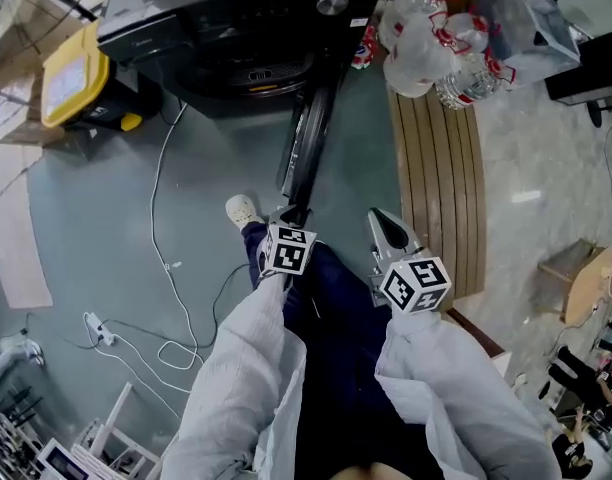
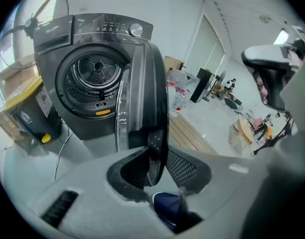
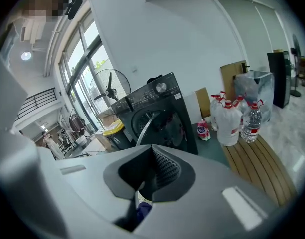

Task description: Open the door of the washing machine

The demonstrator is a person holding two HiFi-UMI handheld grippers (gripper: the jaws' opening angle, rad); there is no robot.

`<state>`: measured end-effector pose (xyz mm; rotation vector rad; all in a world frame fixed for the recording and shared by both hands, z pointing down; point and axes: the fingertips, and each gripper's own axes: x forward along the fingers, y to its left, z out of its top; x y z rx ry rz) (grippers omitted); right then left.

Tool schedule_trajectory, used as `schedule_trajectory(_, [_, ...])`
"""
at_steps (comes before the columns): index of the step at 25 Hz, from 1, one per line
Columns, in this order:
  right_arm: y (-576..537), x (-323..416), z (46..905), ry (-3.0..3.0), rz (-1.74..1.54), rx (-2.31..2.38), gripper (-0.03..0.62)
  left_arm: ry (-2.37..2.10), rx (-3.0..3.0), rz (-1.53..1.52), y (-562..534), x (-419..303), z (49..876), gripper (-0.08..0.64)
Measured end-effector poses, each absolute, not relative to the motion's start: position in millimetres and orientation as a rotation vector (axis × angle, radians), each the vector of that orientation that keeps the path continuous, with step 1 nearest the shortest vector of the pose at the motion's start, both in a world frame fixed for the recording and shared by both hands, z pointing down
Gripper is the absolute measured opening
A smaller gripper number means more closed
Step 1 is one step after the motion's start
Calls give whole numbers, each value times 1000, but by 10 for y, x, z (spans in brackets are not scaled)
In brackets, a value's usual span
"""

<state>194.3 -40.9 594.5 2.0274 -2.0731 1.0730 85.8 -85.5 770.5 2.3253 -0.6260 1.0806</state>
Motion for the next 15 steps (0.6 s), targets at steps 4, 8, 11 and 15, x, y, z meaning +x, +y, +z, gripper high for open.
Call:
schedule_trajectory(4, [-192,2116,5991,-2025,1098,2095,11,-627,2300,1063,-698,1047,7715,109])
schedule_trajectory(8, [3,2291,6001,-1974,1112,2170,11,-649,2246,1062,-534,1239,7697,110])
schedule_trajectory(11, [145,2414,6012,-1927,1124,2232,11,-645,2216,1064,-432,1381,7678,114])
schedule_trajectory(15, [329,2610,6060,-1849,1137,2308,11,-606,2208,1047,-300,1638,7676,120])
